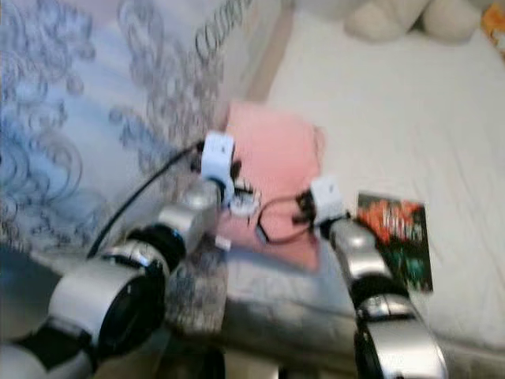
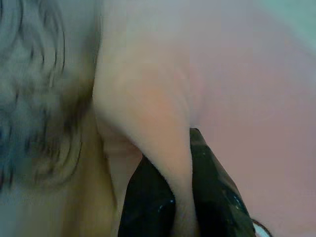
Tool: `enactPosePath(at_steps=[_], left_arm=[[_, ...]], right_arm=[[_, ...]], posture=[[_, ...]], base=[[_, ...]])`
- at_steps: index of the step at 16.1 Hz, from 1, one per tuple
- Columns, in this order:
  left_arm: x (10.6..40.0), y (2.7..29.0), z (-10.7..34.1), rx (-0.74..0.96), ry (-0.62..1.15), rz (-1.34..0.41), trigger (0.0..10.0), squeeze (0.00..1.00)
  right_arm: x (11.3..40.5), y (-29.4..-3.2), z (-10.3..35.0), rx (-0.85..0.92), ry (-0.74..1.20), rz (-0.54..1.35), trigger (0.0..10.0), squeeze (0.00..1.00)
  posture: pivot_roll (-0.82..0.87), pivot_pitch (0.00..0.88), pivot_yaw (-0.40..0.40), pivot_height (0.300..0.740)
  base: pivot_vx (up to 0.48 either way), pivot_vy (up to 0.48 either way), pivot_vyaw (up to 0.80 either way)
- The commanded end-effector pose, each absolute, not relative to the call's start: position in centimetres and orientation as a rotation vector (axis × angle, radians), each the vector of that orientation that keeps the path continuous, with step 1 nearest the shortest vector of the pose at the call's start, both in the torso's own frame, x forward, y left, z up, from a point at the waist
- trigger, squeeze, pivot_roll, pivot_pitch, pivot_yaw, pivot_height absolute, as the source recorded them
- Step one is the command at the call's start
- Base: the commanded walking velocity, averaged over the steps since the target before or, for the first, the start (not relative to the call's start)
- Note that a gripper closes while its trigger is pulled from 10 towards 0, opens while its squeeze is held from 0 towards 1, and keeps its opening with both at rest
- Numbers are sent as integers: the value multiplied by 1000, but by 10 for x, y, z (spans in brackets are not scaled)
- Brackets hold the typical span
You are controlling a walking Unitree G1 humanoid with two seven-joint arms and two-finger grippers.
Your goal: Clean up the room
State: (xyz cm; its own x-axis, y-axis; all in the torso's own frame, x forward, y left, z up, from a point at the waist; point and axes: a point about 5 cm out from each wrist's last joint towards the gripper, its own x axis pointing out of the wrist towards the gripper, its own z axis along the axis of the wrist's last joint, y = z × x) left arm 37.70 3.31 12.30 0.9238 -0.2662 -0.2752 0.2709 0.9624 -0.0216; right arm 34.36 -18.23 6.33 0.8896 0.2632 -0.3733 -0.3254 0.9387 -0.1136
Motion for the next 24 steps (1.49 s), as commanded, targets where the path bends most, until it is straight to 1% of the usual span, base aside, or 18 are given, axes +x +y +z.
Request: enactPosePath(at_steps=[1,4,5,6,7,10,11,13,15,17,19,20,21,23,24], left_arm=[[376,37,118,-11,296,-234,10000,0],[376,32,122,-9,272,-267,10000,0],[379,31,130,44,225,-298,10000,0],[383,28,143,118,149,-331,10000,1000],[385,28,150,146,110,-348,10000,1000],[390,35,162,205,43,-349,10000,1000],[391,38,162,204,38,-348,10000,1000],[391,44,160,198,38,-345,10000,1000],[391,45,158,165,60,-347,10000,1000],[388,43,149,132,97,-370,10000,1000],[389,45,150,81,116,-354,10000,1000],[389,40,153,66,109,-370,10000,1000],[388,38,154,65,108,-376,10000,1000],[384,28,151,55,111,-435,10000,1000],[384,28,152,64,105,-436,10000,1000]], right_arm=[[339,-183,53,-201,413,297,10000,0],[340,-180,52,-191,410,283,10000,0],[343,-176,55,-130,393,267,10000,86],[347,-171,58,61,390,214,10000,1000],[348,-167,57,231,414,194,10000,1000],[345,-160,53,312,420,203,10000,1000],[340,-153,47,281,420,241,10000,1000],[336,-150,45,291,409,264,10000,1000],[334,-151,45,265,395,283,10000,1000],[333,-159,45,231,379,273,10000,1000],[332,-157,49,175,344,296,10000,1000],[328,-154,51,115,310,314,10000,1000],[327,-154,52,101,301,315,10000,1000],[322,-164,60,49,243,274,10000,1000],[320,-165,60,48,241,272,10000,1000]], posture=[[-74,223,82,740],[-77,228,68,740],[-76,228,65,740],[-76,227,62,740],[-75,224,60,740],[-69,208,50,740],[-68,187,48,740],[-65,146,42,740],[-64,130,42,740],[-62,111,37,740],[-54,102,31,740],[-56,96,32,740],[-59,92,33,740],[-72,70,31,740],[-74,62,28,740]], base=[[0,0,0],[0,0,0],[0,0,0],[0,0,0],[0,0,0],[0,0,0],[0,0,0],[0,0,0],[0,0,0],[0,0,0],[0,0,0],[0,0,0],[0,0,0],[0,0,0],[0,0,0]])
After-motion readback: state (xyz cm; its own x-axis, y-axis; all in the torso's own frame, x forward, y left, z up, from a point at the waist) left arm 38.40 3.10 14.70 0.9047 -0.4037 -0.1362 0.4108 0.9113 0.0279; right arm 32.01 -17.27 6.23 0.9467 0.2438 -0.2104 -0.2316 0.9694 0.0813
